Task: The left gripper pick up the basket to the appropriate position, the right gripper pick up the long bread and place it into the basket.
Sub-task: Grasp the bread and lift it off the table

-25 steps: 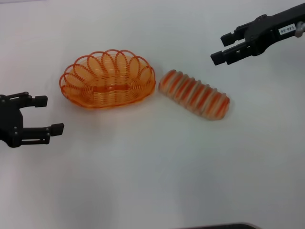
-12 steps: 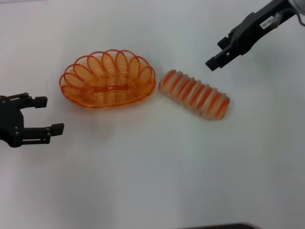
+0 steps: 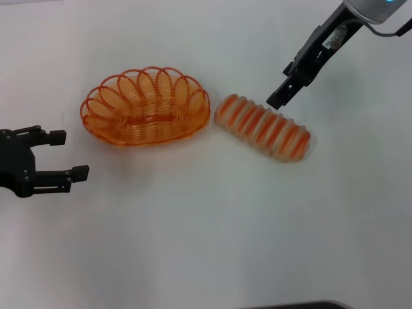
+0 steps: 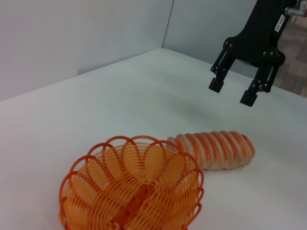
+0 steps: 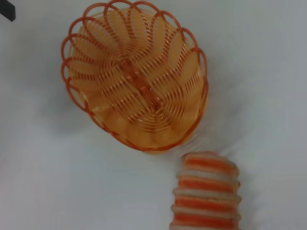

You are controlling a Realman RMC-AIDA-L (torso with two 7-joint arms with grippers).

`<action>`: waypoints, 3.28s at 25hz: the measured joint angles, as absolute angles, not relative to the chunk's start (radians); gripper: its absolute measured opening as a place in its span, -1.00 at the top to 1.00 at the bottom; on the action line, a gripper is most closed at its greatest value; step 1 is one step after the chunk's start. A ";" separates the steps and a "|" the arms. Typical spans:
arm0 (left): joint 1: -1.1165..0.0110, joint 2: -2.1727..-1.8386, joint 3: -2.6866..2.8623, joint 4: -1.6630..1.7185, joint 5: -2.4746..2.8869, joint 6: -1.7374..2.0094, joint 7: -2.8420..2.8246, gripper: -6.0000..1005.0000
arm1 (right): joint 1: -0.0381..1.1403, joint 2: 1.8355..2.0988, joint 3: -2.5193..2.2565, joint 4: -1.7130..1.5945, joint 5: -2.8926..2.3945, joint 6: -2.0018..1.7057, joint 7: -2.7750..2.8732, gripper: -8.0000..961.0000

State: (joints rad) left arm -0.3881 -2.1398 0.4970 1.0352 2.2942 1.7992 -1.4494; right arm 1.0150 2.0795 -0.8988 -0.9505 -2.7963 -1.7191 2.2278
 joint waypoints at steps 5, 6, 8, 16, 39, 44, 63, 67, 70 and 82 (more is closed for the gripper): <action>-0.388 -2.140 0.497 1.035 2.298 1.797 -1.447 -0.75 | 1.011 2.083 -0.954 -0.937 -2.795 -1.687 2.258 -0.70; -0.387 -2.140 0.497 1.035 2.300 1.797 -1.447 -0.75 | 1.011 2.084 -0.961 -0.930 -2.794 -1.678 2.260 -0.70; -0.387 -2.140 0.497 1.035 2.303 1.796 -1.447 -0.75 | 1.011 2.084 -0.968 -0.917 -2.794 -1.663 2.263 -0.70; -0.386 -2.138 0.497 1.011 2.308 1.782 -1.442 -0.75 | 1.017 2.085 -1.021 -0.833 -2.795 -1.596 2.279 -0.70; -0.406 -2.128 0.529 0.954 2.333 1.734 -1.440 -0.75 | 1.045 2.095 -1.126 -0.715 -2.751 -1.458 2.417 -0.70; -0.407 -2.128 0.529 0.954 2.333 1.732 -1.440 -0.75 | 1.046 2.097 -1.170 -0.715 -2.724 -1.467 2.438 -0.70; -0.401 -2.131 0.526 0.954 2.355 1.730 -1.444 -0.75 | 1.043 2.098 -1.243 -0.715 -2.721 -1.440 2.476 -0.68; -0.400 -2.131 0.526 0.954 2.355 1.730 -1.444 -0.75 | 1.041 2.098 -1.261 -0.713 -2.721 -1.433 2.478 -0.68; -0.400 -2.131 0.527 0.954 2.355 1.730 -1.444 -0.75 | 1.039 2.098 -1.268 -0.713 -2.721 -1.431 2.480 -0.67; -0.403 -2.134 0.529 0.954 2.355 1.735 -1.446 -0.75 | 1.040 2.099 -1.284 -0.686 -2.721 -1.420 2.475 -0.66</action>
